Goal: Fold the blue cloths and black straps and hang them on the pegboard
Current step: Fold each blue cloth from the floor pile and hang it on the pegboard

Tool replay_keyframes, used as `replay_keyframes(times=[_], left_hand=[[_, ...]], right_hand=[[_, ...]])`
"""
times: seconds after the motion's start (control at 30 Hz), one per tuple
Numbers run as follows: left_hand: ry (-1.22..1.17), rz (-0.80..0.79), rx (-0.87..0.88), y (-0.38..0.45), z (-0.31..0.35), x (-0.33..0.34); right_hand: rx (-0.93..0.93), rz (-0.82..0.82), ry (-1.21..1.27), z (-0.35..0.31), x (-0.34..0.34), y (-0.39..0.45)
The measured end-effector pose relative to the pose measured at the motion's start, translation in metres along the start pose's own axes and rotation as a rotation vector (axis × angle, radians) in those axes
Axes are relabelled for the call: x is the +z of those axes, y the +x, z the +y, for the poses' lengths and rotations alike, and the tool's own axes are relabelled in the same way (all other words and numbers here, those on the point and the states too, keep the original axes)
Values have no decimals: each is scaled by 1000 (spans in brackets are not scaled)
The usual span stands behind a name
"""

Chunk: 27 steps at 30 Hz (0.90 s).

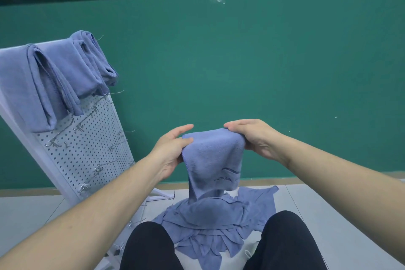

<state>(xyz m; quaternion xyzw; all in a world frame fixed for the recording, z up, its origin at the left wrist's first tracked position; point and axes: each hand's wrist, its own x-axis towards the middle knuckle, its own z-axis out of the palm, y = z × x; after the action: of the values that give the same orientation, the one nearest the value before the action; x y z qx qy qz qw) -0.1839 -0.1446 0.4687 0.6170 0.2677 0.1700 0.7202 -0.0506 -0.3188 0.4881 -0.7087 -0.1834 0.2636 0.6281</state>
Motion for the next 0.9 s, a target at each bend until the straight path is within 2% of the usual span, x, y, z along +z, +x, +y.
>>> replay_keyframes(times=[0.23, 0.43, 0.7, 0.8, 0.9], left_hand=[[133, -104, 48, -4, 5, 1], [-9, -72, 78, -2, 14, 3], [138, -86, 39, 3, 23, -2], [227, -57, 74, 6, 23, -1], [235, -61, 86, 7, 24, 0]], right_hand=[[-60, -49, -87, -7, -7, 1], [-61, -59, 74, -12, -5, 1], [-167, -122, -90, -12, -15, 6], [-145, -168, -77, -14, -18, 3], [-135, -147, -90, -13, -21, 4]])
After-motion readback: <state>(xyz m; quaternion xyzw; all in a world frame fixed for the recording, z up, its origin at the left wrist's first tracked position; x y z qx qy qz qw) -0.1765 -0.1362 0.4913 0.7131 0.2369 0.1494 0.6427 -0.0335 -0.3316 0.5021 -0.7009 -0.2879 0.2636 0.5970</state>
